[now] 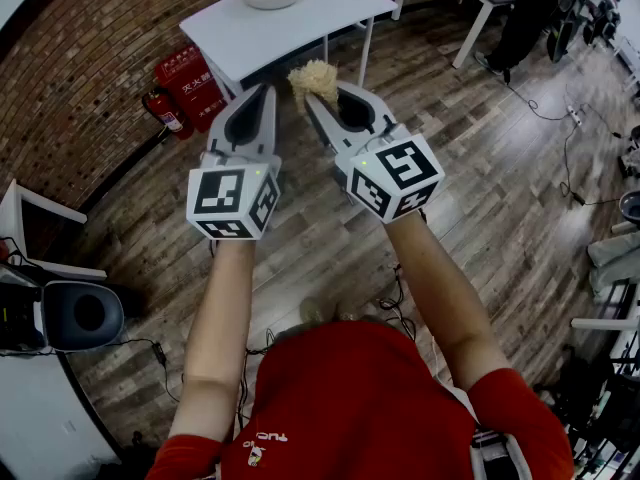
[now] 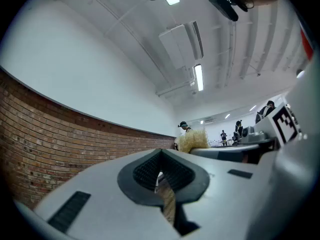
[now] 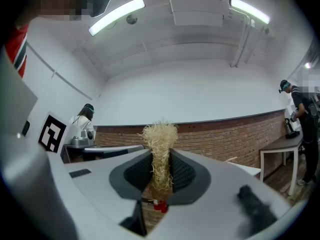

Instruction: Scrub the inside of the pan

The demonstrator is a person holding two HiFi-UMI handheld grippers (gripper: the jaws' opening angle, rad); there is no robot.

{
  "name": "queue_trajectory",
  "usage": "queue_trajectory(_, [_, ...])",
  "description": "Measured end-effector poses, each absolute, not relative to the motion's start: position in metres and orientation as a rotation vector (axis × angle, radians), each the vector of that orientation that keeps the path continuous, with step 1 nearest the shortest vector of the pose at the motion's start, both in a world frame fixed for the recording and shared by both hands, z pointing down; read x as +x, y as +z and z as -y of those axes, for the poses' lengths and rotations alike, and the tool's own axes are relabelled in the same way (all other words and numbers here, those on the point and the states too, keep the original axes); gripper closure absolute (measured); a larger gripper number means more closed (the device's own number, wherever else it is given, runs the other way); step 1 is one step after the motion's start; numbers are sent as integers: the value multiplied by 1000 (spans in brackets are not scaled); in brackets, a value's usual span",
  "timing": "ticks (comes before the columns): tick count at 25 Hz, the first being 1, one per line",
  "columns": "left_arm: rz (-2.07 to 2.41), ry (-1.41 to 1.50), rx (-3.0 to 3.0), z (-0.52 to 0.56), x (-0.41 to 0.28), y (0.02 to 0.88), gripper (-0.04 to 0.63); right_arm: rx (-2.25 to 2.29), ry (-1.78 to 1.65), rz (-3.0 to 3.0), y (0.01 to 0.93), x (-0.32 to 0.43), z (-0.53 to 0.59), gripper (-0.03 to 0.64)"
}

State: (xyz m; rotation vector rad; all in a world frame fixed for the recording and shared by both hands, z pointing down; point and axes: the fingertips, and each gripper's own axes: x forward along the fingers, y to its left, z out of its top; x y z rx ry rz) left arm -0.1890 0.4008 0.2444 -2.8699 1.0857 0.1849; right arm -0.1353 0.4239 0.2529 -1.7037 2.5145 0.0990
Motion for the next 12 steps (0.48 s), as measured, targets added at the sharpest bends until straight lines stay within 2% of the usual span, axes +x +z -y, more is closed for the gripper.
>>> queue_trajectory(12, [-1093, 190, -2883, -400, -188, 248, 581, -1676, 78, -2499, 254, -134, -424, 531])
